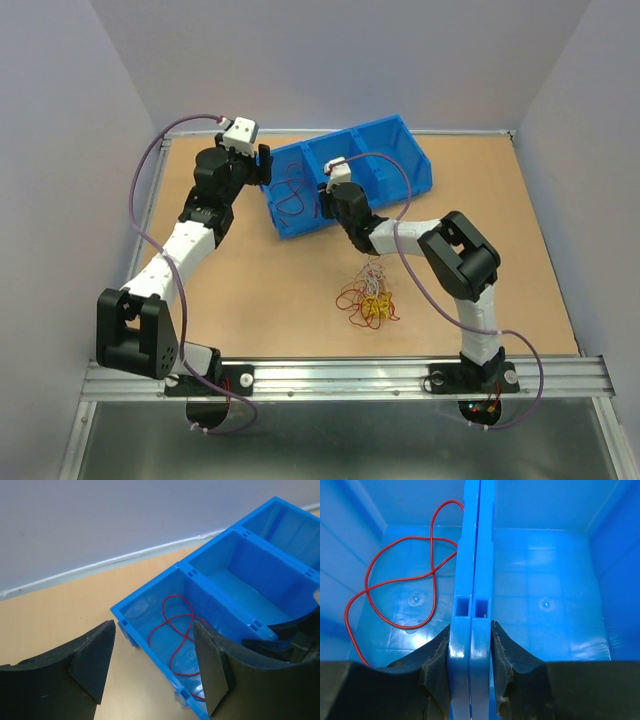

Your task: Untangle the cables

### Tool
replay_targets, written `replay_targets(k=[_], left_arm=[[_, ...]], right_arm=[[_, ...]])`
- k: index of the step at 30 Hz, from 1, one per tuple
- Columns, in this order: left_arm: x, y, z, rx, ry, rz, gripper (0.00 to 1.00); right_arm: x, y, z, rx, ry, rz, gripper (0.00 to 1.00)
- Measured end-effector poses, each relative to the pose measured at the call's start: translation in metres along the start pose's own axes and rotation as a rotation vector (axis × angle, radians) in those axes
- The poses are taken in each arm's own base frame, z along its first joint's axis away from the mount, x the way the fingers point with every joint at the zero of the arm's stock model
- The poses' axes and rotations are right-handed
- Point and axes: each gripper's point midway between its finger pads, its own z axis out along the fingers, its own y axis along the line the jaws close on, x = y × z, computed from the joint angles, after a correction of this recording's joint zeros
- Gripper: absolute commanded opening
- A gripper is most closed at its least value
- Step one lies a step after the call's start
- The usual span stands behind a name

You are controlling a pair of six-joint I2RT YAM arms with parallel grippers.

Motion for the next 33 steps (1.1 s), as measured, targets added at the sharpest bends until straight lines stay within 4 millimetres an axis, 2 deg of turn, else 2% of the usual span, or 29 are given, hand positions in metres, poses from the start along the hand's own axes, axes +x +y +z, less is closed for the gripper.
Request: replay_targets(k=[2, 3, 5, 6, 7, 9, 11, 13, 16, 20, 22, 25, 27, 30, 31, 33], left_arm=[[-0.006, 0.001, -0.005, -0.006, -0.02, -0.004, 0.75], [-0.008, 0.003, -0.007, -0.014, -0.028, -0.008, 0.76], [-0.015, 0.005, -0.012, -0.026, -0.054, -0.011, 0.77], [-0.018, 0.006, -0.014, -0.03, -0.062, -0.012, 0.79], [-0.021, 0.007, -0.015, -0.038, -0.075, -0.014, 0.79], [-0.024, 0.009, -0.017, -0.047, -0.087, -0.014, 0.8], [-0.024, 0.011, -0.017, -0.057, -0.09, -0.015, 0.84], [-0.022, 0.014, -0.017, -0.071, -0.084, -0.019, 0.89], [-0.016, 0.018, -0.018, -0.089, -0.074, -0.029, 0.97], [-0.005, 0.022, -0.019, -0.116, -0.048, -0.045, 0.99], [-0.002, 0.023, -0.02, -0.119, -0.04, -0.045, 0.99], [0.002, 0.026, -0.025, -0.142, -0.041, -0.041, 0.99], [0.001, 0.018, -0.032, -0.101, -0.048, -0.039, 0.95], [-0.01, -0.004, -0.041, -0.001, -0.076, -0.027, 0.95], [-0.017, -0.021, -0.045, 0.056, -0.093, -0.002, 0.96], [-0.025, -0.062, -0.055, 0.172, -0.123, 0.041, 0.98]], right_arm=[[-0.003, 0.002, 0.011, 0.002, -0.005, 0.003, 0.18], [-0.005, 0.004, 0.017, 0.002, -0.011, 0.007, 0.34], [-0.007, 0.006, 0.023, 0.002, -0.015, 0.01, 0.42], [-0.012, 0.008, 0.028, 0.0, -0.024, 0.021, 0.55], [-0.009, 0.008, 0.029, 0.001, -0.02, 0.019, 0.56], [-0.009, 0.009, 0.03, 0.001, -0.019, 0.025, 0.65], [-0.011, 0.009, 0.029, -0.002, -0.019, 0.021, 0.89], [-0.015, 0.01, 0.027, -0.007, -0.02, 0.019, 1.0], [-0.039, 0.012, 0.017, -0.027, -0.043, 0.002, 1.0], [-0.101, 0.014, 0.003, -0.038, -0.159, 0.021, 1.0], [-0.124, 0.014, 0.001, -0.035, -0.206, 0.035, 1.0], [-0.145, 0.009, -0.006, -0.006, -0.246, 0.066, 1.0], [-0.151, 0.001, -0.014, 0.035, -0.253, 0.116, 1.0], [-0.143, -0.019, -0.059, 0.088, -0.235, 0.193, 1.0], [-0.144, -0.025, -0.087, 0.085, -0.245, 0.217, 1.0], [-0.135, -0.036, -0.13, 0.076, -0.247, 0.242, 1.0]])
